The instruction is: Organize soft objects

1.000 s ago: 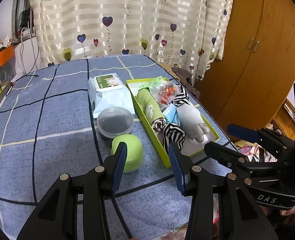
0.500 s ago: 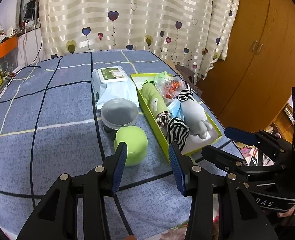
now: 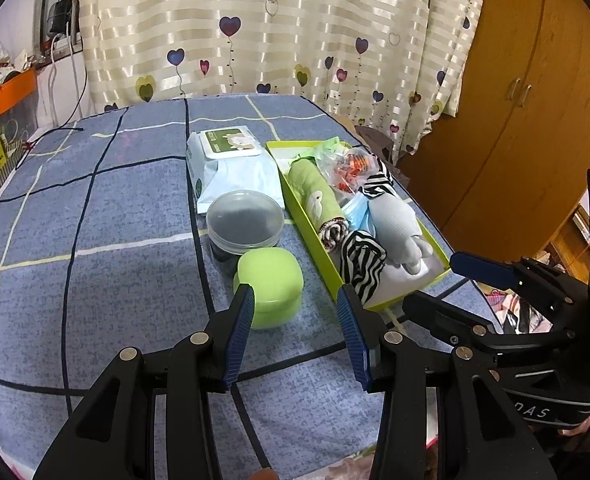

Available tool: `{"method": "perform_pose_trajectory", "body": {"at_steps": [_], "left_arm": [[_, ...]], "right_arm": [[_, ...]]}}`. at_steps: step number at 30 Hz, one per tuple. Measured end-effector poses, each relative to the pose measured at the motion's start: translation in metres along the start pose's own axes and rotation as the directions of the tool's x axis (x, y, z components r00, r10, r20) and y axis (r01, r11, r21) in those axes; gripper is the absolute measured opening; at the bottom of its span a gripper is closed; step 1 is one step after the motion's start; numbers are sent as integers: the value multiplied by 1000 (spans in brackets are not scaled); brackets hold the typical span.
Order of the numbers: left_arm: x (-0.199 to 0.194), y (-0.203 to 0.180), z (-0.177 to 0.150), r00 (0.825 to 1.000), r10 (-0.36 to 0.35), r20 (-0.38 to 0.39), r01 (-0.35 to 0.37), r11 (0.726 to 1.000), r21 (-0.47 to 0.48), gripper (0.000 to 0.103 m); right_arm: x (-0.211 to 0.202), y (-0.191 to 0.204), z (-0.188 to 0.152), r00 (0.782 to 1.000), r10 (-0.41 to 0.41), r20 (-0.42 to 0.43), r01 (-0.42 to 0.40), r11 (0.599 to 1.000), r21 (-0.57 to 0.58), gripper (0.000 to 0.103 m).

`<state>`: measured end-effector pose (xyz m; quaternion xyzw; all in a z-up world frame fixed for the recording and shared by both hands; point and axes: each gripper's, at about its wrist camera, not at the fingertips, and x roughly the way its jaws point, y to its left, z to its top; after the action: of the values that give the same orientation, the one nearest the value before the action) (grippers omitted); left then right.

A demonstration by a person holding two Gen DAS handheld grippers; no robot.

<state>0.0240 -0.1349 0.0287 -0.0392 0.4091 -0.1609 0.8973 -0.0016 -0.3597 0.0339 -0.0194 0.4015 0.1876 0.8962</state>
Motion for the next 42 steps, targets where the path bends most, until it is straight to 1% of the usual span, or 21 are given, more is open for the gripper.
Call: {"method": "perform_pose_trajectory", "body": {"at_steps": [3, 16, 19, 22, 42], "left_arm": [[2, -2, 1, 1000, 24, -3, -24, 1000, 9, 45], [3, -2, 1, 1000, 8, -11, -8, 1000, 8, 45], [4, -2, 0, 1000, 21, -15, -21, 1000, 14, 45], [5, -1, 0, 1000, 13, -17, -13, 1000, 11, 45], [9, -3, -1, 999, 25, -26, -24, 1000, 20, 45]], "right_arm": [[1, 0, 0, 1000, 0, -1, 0, 1000, 0, 68], [1, 1, 0, 1000, 0, -2, 0, 1000, 0, 69], [1, 1, 0, 1000, -1, -4, 1, 1000, 0, 69], [3, 1, -1, 1000, -2, -7, 2, 1000, 1, 69], [4, 1, 0, 1000, -3, -10, 3, 1000, 0, 69]]}}
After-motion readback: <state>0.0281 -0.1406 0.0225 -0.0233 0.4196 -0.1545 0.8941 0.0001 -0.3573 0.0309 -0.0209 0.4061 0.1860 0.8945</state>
